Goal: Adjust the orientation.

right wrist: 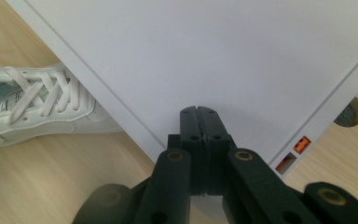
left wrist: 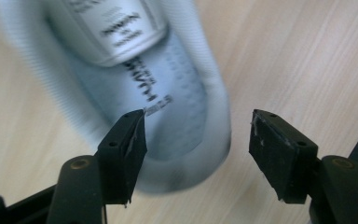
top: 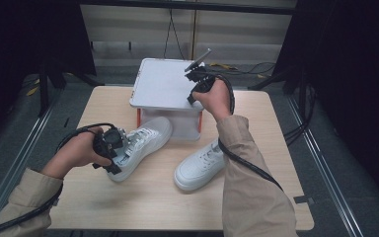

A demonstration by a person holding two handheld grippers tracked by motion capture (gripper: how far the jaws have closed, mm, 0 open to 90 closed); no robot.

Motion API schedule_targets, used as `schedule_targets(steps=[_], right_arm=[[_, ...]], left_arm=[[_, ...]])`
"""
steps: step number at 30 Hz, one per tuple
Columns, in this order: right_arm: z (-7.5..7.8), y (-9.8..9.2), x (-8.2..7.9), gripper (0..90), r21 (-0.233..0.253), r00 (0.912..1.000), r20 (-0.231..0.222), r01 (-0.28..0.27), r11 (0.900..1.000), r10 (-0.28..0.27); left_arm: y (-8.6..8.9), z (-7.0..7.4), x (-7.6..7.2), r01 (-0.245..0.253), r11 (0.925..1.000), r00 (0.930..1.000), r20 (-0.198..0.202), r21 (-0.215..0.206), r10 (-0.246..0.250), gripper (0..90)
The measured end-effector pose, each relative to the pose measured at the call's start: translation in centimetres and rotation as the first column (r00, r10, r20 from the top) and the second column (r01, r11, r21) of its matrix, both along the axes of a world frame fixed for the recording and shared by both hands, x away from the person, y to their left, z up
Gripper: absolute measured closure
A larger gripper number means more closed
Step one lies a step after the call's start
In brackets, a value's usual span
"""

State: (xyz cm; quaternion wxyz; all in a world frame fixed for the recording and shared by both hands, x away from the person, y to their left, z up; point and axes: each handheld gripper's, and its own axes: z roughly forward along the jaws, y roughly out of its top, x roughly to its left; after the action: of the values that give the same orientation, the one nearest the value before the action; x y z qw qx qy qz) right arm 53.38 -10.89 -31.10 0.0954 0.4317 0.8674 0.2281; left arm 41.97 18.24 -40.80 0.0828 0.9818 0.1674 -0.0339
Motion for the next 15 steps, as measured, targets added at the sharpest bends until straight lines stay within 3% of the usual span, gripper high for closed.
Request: schedule_targets(steps=[3,4,5,6,7,9,13,14,15], right_arm=[[0.0,0.0,0.0,89.9,-0.001,1.0,0.001,-0.001,1.0,0.001],[0.0,0.0,0.0,89.9,-0.002,1.0,0.002,-0.001,1.0,0.001],[0.0,0.0,0.0,89.9,-0.001,1.0,0.003,-0.002,1.0,0.002],[0.0,0.0,0.0,89.9,-0.001,1.0,0.001,0.001,1.0,-0.001],[0.0,0.0,-0.1,89.9,0.0,1.0,0.001,0.0,1.0,0.0],[0.0,0.0,-0.1,89.9,0.0,1.0,0.003,-0.002,1.0,0.002],[0.0,0.0,0.1,89.8,0.002,1.0,-0.004,-0.003,1.0,0.003],[0.0,0.0,0.1,89.9,0.0,1.0,-0.004,-0.003,1.0,0.003],[0.0,0.0,0.1,89.9,0.0,1.0,-0.004,-0.003,1.0,0.003]], left_arm=[[-0.4,-0.9,0.0,0.029,0.9992,0.9995,-0.012,0.028,-0.029,44.4],[-0.5,-1.2,0.0,0.029,0.9992,0.9991,-0.033,0.029,-0.028,44.4],[-0.6,-1.5,-0.1,0.031,0.9987,0.9987,-0.041,0.04,-0.029,51.3],[-0.5,-1.7,0.1,0.028,0.999,0.999,-0.037,0.035,-0.027,67.3],[-0.5,-1.6,0.1,0.006,0.9992,0.999,-0.045,0.04,-0.004,69.3],[-0.7,-1.5,0.1,0.017,0.9989,0.9984,-0.055,0.044,-0.015,70.9],[-1.4,-0.8,0.1,0.008,1.0,0.9986,-0.053,-0.002,-0.009,77.2],[-2.0,0.2,0.2,0.002,0.9988,0.9998,-0.019,-0.048,-0.002,77.6],[-2.0,0.2,0.2,0.002,0.9988,0.9998,-0.019,-0.048,-0.002,77.5]])
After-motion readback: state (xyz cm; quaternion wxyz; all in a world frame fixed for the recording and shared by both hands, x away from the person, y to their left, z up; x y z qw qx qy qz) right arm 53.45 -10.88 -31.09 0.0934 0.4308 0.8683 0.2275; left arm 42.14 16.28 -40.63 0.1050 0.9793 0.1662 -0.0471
